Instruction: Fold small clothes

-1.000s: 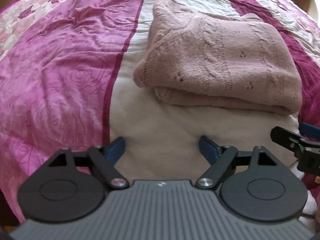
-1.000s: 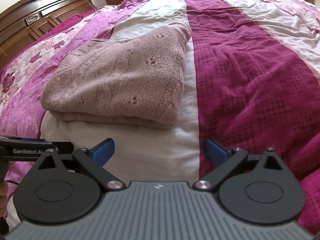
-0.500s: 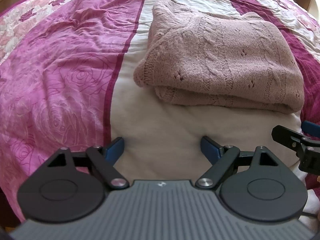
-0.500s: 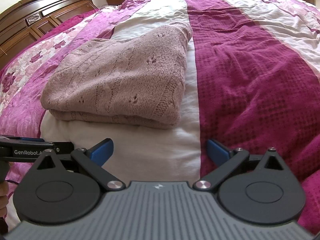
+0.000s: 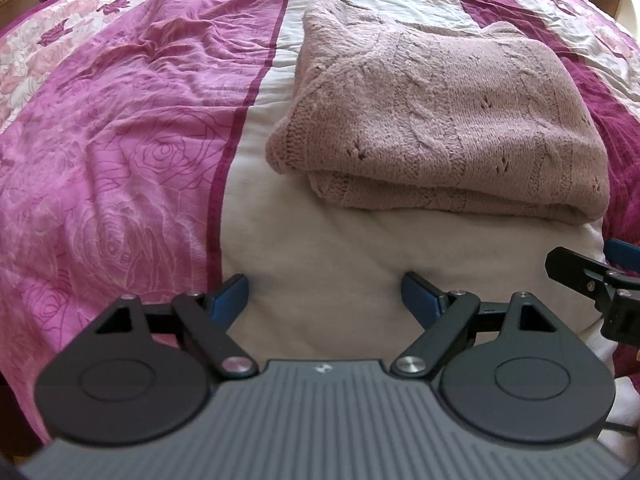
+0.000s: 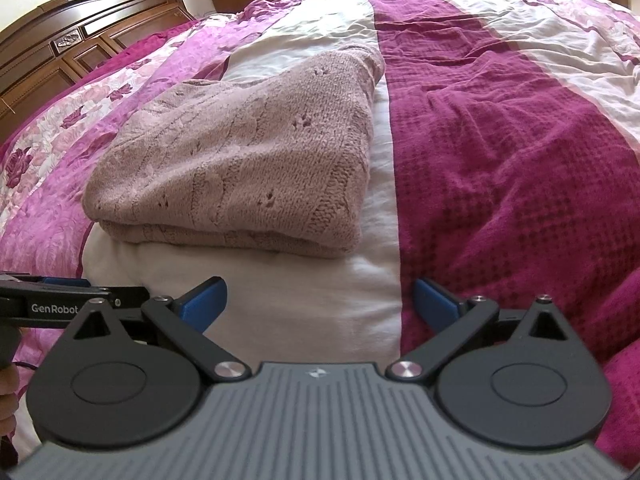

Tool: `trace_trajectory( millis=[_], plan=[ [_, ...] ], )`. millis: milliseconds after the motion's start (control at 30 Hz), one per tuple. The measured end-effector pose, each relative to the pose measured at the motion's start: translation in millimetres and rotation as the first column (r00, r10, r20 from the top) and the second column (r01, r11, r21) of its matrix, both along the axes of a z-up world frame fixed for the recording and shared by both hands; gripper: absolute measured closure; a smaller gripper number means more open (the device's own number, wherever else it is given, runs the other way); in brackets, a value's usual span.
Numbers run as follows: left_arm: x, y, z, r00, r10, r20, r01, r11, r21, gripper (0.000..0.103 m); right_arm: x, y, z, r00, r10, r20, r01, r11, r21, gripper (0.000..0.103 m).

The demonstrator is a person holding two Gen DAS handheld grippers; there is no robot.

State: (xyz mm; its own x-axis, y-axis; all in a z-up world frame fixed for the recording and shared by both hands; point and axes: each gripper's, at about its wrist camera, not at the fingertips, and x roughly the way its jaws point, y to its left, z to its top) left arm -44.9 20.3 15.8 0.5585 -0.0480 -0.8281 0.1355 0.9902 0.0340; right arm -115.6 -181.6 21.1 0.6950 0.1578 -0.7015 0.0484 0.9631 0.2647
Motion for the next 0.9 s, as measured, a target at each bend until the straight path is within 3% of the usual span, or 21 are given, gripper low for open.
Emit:
trace_trajectory(
  millis=[900],
  plan=[
    [-0.4, -1.3, -0.1, 1.000, -0.004, 0.004, 0.004, 1.000, 0.011, 0.017, 0.3, -0.1, 0.0, 1.000, -0.003, 0.005, 0.002, 1.000, 0.008, 0.000]
  ],
)
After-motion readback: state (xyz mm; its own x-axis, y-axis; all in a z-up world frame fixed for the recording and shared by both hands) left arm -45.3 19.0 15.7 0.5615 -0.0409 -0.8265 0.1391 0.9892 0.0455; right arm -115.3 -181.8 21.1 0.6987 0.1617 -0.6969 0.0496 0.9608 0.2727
